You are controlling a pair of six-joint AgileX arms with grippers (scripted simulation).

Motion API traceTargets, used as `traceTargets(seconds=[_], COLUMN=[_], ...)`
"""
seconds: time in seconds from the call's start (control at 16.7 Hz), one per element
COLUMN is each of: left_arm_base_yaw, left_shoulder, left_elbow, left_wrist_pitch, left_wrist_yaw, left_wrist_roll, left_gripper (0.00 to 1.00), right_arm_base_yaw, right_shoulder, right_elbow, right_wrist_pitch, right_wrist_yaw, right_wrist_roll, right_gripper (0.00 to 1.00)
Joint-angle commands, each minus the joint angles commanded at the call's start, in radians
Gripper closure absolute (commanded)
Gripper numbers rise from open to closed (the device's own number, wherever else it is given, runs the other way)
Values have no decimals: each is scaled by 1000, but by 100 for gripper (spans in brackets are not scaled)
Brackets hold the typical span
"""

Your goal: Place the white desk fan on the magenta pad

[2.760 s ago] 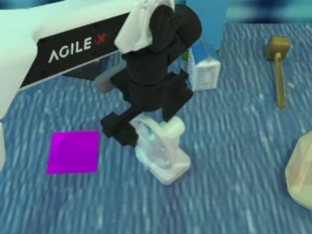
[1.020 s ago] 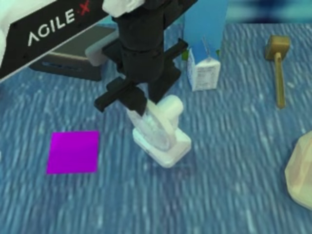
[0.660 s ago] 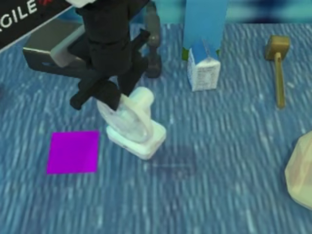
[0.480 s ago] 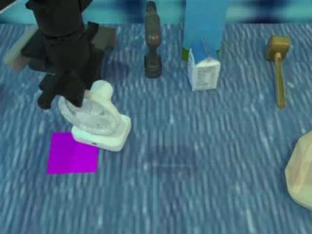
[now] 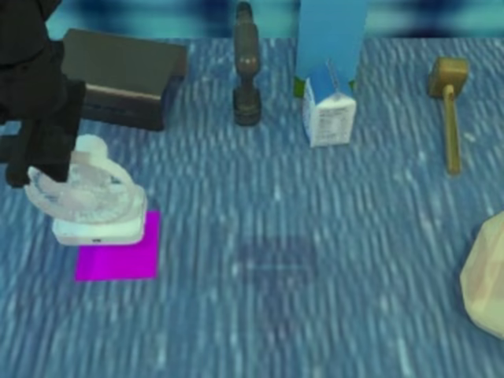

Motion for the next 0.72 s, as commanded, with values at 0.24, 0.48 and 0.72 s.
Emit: traceTargets(seconds=[0.24, 0.48, 0.72], left_arm_base_yaw=[-3, 0, 0], left_shoulder=[3, 7, 8], left_elbow=[-36, -124, -128], left_wrist_pitch=[40, 132, 136], left_wrist_yaw=[0, 0, 0], left_wrist_roll=[4, 1, 0], left_gripper=[100, 100, 100], right_arm_base_yaw=[0, 0, 0], right_shoulder=[0, 0, 0], right_elbow=[0, 0, 0], right_wrist_pitch=[0, 0, 0], right_wrist_yaw=[0, 0, 0], right_wrist_roll=[0, 0, 0], right_gripper=[0, 0, 0])
